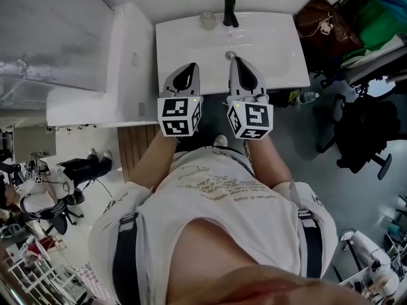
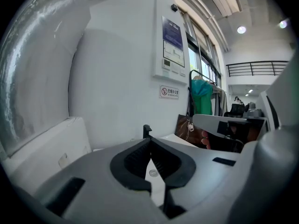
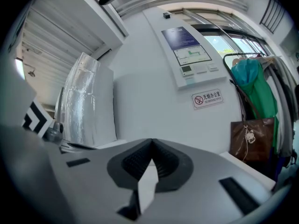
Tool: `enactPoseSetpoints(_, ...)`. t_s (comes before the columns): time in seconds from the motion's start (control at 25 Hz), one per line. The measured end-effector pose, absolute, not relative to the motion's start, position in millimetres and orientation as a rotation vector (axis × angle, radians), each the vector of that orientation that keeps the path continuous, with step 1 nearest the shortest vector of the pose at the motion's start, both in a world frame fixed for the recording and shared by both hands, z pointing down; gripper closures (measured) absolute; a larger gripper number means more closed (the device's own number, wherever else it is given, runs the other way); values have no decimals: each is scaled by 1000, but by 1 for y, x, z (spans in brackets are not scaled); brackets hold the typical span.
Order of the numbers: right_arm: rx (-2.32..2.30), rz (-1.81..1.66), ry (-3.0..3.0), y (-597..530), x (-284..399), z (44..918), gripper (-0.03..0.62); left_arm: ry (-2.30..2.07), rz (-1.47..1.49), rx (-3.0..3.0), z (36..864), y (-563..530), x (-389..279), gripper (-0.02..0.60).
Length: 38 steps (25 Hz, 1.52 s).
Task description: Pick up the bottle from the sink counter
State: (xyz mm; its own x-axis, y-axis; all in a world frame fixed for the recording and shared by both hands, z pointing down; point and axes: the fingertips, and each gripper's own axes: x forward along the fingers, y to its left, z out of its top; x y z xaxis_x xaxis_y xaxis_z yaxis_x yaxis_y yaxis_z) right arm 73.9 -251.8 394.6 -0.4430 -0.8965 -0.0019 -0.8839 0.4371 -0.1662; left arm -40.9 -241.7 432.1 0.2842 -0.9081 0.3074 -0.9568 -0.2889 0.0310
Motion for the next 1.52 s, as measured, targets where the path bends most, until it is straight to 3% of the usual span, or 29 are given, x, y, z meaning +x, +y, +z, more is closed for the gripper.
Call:
enactPoseSetpoints(0.68,-1868,-173,2523,-326,73,406,571,-1638,324,2414,454,-377,-65,560)
enactPoseSetpoints(1.52,-2056,-282,2524,-352,80,449,571,-1534,534,2383,566,-471,-59,549)
